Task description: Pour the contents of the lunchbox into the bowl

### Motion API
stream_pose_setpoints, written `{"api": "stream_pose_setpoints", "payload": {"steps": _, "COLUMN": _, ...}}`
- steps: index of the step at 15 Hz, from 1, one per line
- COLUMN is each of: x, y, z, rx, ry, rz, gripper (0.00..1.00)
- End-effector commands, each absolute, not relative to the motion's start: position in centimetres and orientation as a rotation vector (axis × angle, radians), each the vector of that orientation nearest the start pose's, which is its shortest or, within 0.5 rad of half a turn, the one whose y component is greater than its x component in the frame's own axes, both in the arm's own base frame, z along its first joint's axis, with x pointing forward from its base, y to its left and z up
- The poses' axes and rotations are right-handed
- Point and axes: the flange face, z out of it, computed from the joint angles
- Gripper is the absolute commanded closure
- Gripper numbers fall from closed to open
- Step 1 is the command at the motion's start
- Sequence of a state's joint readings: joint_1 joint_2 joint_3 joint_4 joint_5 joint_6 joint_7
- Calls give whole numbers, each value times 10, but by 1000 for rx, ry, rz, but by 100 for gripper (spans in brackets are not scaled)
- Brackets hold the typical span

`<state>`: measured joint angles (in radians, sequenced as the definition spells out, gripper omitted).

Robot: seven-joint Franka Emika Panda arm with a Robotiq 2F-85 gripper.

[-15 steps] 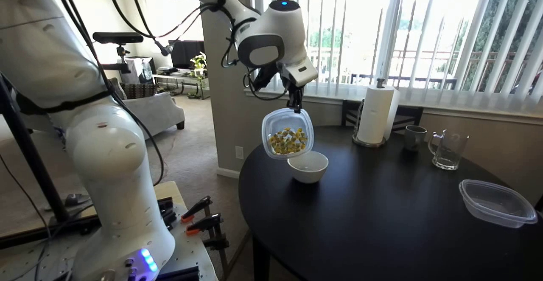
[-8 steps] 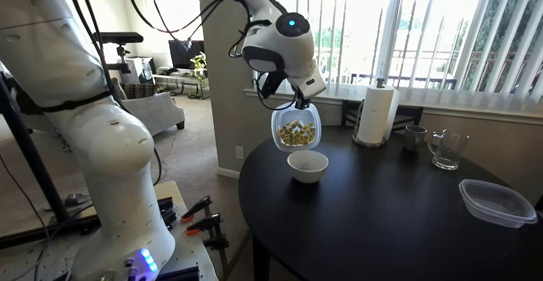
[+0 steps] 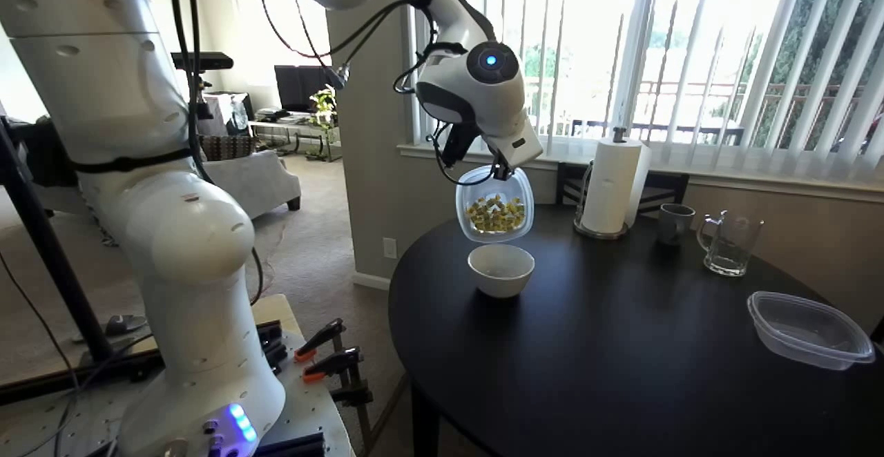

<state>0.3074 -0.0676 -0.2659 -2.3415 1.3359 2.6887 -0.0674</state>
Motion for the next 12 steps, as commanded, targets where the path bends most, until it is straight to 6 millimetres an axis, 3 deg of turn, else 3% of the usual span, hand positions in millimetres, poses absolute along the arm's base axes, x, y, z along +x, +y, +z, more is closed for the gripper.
{"api": "stream_pose_setpoints", "payload": {"steps": 1, "x": 534, "y": 6, "z": 383, "rx": -2000, "ry": 1109, "rz": -447, "gripper": 96}}
{"api": "stream_pose_setpoints", "payload": {"steps": 6, "x": 551, "y": 5, "z": 377, "rx": -1932, "ry": 1124, "rz": -493, "gripper": 96}}
{"api": "stream_pose_setpoints", "payload": {"steps": 12, "x": 565, "y": -22, "z": 355, "rx": -1814, "ry": 1195, "rz": -550, "gripper": 96}}
